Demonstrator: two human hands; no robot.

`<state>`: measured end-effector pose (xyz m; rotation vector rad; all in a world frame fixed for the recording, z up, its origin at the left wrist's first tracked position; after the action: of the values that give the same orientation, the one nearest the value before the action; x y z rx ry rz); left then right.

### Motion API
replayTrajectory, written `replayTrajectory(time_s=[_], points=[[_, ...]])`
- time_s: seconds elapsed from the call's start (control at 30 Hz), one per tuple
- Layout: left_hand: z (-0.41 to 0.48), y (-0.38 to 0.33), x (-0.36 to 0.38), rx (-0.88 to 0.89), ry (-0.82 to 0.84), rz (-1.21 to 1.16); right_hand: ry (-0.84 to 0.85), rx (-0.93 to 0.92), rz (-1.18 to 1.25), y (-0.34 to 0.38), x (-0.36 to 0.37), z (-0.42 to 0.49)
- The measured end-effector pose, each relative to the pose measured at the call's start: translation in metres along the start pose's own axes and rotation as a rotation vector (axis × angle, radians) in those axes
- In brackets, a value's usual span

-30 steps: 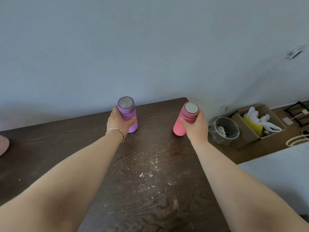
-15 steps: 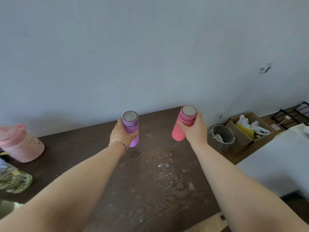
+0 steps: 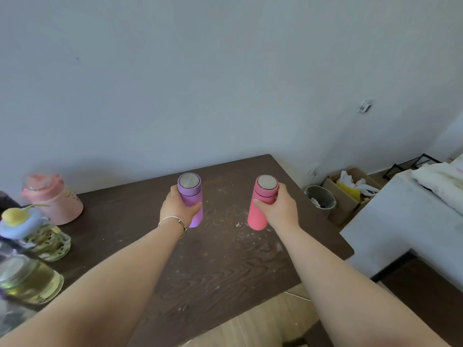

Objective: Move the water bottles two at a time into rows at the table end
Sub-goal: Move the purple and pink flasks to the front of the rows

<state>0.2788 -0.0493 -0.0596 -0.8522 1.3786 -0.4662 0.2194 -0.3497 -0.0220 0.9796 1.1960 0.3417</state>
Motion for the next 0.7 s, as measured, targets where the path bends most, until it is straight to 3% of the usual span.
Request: replayTrajectory(time_s=[0.7], points=[[-0.257, 0.107, -0.121, -0.203, -0.279, -0.019, 0.227, -0.148, 0.062, 0.002, -0.001, -0.213]])
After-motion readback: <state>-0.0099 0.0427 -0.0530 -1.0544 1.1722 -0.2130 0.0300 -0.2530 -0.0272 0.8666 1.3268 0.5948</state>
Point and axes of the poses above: each hand's wrist, its own z-axis towards the middle knuckle, its own x-axis out of the palm, y = z × x, the point moved 7 cm from there along z, towards the middle knuckle, and after that the axes turned 5 degrees about -y, right-handed, at the moved point
